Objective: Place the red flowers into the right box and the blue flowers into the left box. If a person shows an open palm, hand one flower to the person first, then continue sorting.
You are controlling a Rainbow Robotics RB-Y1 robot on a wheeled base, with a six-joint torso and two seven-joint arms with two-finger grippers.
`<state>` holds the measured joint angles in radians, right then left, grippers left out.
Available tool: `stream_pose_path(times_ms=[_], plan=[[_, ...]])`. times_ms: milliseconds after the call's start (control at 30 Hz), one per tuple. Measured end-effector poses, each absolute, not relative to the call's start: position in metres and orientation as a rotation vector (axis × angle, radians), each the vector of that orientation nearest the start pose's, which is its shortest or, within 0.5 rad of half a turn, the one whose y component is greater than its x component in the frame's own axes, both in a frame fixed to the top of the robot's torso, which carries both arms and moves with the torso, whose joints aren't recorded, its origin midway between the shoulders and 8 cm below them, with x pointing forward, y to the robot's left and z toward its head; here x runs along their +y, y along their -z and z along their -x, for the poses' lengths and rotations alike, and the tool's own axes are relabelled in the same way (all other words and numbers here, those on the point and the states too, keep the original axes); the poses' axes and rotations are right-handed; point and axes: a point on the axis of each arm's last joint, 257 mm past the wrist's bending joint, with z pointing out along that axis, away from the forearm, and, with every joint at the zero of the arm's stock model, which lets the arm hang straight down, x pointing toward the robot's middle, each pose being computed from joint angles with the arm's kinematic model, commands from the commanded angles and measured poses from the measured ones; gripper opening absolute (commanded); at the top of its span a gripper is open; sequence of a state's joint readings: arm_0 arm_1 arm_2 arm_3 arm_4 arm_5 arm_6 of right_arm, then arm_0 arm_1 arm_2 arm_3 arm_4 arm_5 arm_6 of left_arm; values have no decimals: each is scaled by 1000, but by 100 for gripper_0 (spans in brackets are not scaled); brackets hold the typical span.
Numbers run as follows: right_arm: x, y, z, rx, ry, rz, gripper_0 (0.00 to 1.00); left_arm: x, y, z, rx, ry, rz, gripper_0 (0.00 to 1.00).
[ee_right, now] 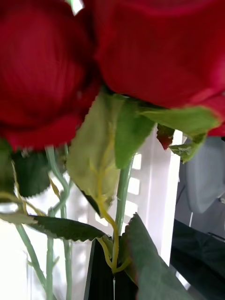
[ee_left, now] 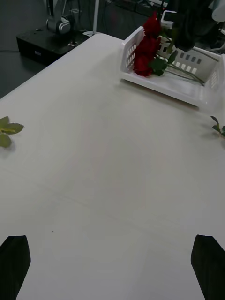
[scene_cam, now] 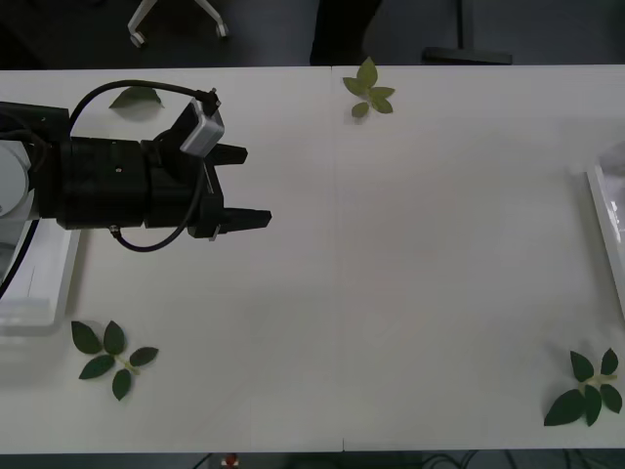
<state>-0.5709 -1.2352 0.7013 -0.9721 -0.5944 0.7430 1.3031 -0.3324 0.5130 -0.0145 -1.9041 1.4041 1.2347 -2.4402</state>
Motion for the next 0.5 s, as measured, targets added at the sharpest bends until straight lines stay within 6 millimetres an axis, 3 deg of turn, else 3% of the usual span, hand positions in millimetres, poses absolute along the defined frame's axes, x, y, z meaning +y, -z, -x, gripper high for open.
stream_pose_path(times_ms=[33,200,367,500], plan=[[-702,217,-480,2428,945,12,43,74,114,-440,1591,618,-1229,100],[-702,219,-478,2432,946,12,76,74,114,-440,1591,618,-1229,100],[-699,220,-481,2428,926,9,89,74,114,-440,1591,618,-1229,100],[-675,231,-488,2449,794,-40,92,74,114,-440,1591,618,-1229,100]])
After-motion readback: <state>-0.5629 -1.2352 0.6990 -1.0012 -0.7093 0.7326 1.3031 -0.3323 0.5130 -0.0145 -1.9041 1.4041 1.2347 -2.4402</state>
